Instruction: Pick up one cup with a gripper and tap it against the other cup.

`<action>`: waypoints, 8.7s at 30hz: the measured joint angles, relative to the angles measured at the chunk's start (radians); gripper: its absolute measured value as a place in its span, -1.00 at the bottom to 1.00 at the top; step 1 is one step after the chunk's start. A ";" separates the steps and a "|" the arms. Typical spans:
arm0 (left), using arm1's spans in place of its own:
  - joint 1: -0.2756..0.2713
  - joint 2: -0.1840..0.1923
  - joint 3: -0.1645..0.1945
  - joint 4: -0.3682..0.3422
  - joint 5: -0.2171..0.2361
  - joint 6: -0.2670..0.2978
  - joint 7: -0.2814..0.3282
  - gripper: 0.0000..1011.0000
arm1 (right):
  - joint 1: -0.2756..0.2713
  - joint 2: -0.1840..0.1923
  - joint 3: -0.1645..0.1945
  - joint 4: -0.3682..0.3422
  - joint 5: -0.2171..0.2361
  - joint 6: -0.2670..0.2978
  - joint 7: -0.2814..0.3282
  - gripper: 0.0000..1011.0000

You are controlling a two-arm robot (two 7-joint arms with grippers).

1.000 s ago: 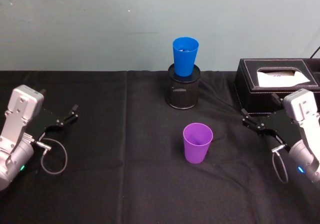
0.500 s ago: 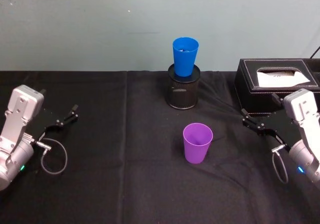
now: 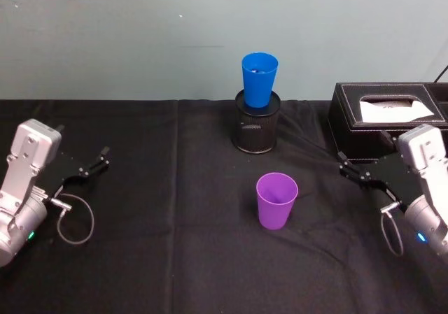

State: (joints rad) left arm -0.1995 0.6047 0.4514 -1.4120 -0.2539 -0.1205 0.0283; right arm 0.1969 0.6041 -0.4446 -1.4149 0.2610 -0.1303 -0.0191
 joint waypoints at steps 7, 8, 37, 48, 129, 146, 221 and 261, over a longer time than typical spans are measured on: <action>0.000 0.000 0.000 0.000 0.000 0.000 0.000 0.98 | -0.059 0.020 0.040 -0.054 0.066 -0.043 0.086 0.98; 0.000 0.000 0.000 0.000 0.000 0.000 0.000 0.98 | -0.070 0.025 0.045 -0.062 0.077 -0.047 0.099 0.98; 0.000 0.000 0.000 0.000 0.000 0.000 0.000 0.98 | -0.207 0.027 0.030 -0.140 0.164 -0.109 0.397 0.98; 0.000 0.000 0.000 0.000 0.000 0.000 0.000 0.98 | -0.157 -0.036 0.018 -0.099 0.129 -0.068 0.406 0.98; 0.000 0.000 0.000 0.000 0.000 0.000 0.000 0.98 | -0.070 -0.174 0.106 -0.106 0.075 0.076 0.462 0.48; 0.000 0.000 0.000 0.000 0.000 0.000 0.000 0.98 | -0.020 -0.143 0.132 -0.241 0.130 0.223 0.435 0.48; 0.000 0.000 0.000 0.000 0.000 0.000 0.000 0.98 | -0.005 -0.139 0.126 -0.247 0.137 0.240 0.431 0.48; 0.000 0.000 0.000 0.000 0.000 0.000 0.000 0.98 | -0.005 -0.139 0.126 -0.247 0.137 0.240 0.431 0.48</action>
State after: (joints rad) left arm -0.1995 0.6047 0.4514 -1.4120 -0.2539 -0.1205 0.0283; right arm 0.1914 0.4651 -0.3183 -1.6619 0.3984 0.1096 0.4121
